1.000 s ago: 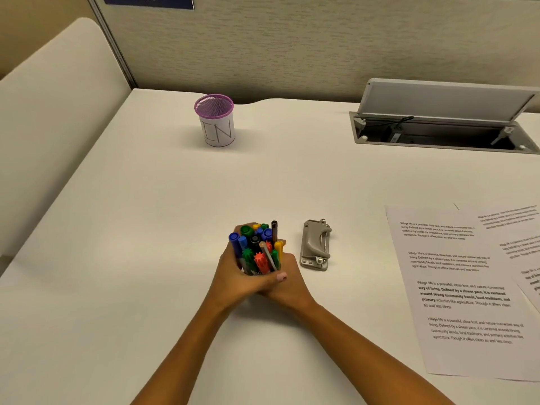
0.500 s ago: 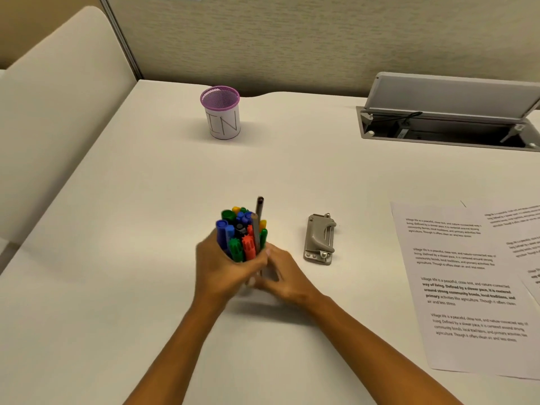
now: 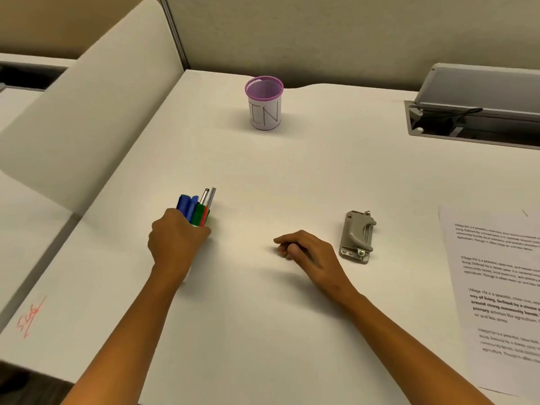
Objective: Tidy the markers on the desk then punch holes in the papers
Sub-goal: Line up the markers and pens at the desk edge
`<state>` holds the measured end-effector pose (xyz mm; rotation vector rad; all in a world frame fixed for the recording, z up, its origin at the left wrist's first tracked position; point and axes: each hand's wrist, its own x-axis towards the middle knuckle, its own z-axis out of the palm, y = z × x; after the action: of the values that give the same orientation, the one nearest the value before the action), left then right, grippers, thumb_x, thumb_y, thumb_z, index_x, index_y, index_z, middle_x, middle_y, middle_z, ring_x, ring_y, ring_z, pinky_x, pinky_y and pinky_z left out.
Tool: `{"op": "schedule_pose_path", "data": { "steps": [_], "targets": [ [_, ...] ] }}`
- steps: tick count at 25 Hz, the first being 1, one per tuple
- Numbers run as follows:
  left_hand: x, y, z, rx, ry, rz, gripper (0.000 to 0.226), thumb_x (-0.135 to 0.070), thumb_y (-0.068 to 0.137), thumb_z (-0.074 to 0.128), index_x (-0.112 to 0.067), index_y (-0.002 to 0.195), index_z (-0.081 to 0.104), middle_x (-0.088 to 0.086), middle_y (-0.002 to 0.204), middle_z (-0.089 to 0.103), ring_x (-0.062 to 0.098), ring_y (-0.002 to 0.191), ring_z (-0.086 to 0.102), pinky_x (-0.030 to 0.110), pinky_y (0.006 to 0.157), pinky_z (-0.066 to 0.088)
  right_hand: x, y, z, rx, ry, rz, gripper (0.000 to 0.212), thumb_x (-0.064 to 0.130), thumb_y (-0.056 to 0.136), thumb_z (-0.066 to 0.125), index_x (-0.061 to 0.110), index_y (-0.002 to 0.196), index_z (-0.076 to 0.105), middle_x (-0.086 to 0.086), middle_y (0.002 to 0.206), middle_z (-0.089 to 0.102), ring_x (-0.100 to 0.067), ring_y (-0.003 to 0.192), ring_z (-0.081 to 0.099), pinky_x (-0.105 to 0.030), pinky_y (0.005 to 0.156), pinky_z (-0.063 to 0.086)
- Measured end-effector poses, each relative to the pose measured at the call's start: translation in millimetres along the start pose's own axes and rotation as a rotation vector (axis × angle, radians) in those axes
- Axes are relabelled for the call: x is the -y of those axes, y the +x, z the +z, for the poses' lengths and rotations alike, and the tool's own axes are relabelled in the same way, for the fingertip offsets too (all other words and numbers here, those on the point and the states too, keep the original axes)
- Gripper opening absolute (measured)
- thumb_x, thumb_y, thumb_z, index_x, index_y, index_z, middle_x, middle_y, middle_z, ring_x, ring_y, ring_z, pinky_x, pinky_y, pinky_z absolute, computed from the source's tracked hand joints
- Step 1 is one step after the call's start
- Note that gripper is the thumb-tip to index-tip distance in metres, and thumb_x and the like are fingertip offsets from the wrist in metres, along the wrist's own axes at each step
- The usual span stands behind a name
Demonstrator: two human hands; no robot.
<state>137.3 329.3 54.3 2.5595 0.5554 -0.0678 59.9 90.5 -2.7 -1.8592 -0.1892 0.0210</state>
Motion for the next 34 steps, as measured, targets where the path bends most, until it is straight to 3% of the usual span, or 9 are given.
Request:
{"op": "schedule_pose_path", "data": {
  "steps": [4,9,15,21,31,34],
  "targets": [
    [9,7,13,-0.016,0.071,0.042,0.056,-0.03,0.074,0.076,0.003,0.111,0.048,0.021,0.108,0.06,0.038,0.093,0.058,0.038,0.069,0.043,0,1,0,-0.002,-0.009,0.0,0.033,0.045,0.095,0.042,0.024,0.108,0.065,0.012,0.099,0.065,-0.016,0.095,0.065,-0.03,0.084,0.051],
    [12,6,23,-0.1,0.163,0.079,0.074,-0.052,0.073,0.071,0.002,0.116,0.045,0.021,0.114,0.052,0.036,0.104,0.05,0.044,0.08,0.044,-2,1,0,0.0,-0.003,0.004,0.031,0.041,0.096,0.043,0.023,0.107,0.065,0.011,0.098,0.066,-0.015,0.094,0.065,-0.029,0.083,0.051],
    [14,4,33,-0.207,0.185,0.049,0.094,-0.067,0.063,0.069,0.005,0.118,0.043,0.025,0.117,0.048,0.036,0.104,0.047,0.042,0.084,0.042,-3,0,1,-0.005,-0.005,0.009,0.028,0.035,0.097,0.043,0.021,0.107,0.066,0.009,0.097,0.066,-0.014,0.092,0.065,-0.024,0.081,0.05],
    [21,2,40,-0.203,0.165,0.047,0.12,-0.076,0.059,0.065,0.001,0.142,0.025,0.023,0.137,0.041,0.037,0.126,0.041,0.048,0.105,0.035,-1,-1,2,-0.018,-0.04,0.001,0.027,0.031,0.097,0.043,0.021,0.107,0.066,0.013,0.098,0.065,-0.013,0.092,0.064,-0.025,0.082,0.05],
    [25,2,42,-0.204,0.136,0.087,0.126,-0.085,0.053,0.052,-0.005,0.145,0.021,0.019,0.145,0.036,0.036,0.134,0.035,0.051,0.109,0.03,1,-2,3,-0.027,-0.031,0.008,0.027,0.03,0.097,0.043,0.018,0.106,0.066,0.011,0.099,0.066,-0.014,0.094,0.065,-0.032,0.083,0.052],
    [26,0,42,-0.205,0.15,0.107,0.123,-0.083,0.056,0.056,-0.005,0.145,0.021,0.019,0.145,0.037,0.036,0.134,0.035,0.053,0.109,0.03,1,-2,3,-0.03,-0.033,0.006,0.027,0.03,0.097,0.043,0.018,0.106,0.066,0.01,0.098,0.066,-0.015,0.093,0.065,-0.033,0.083,0.053]
  ]
}}
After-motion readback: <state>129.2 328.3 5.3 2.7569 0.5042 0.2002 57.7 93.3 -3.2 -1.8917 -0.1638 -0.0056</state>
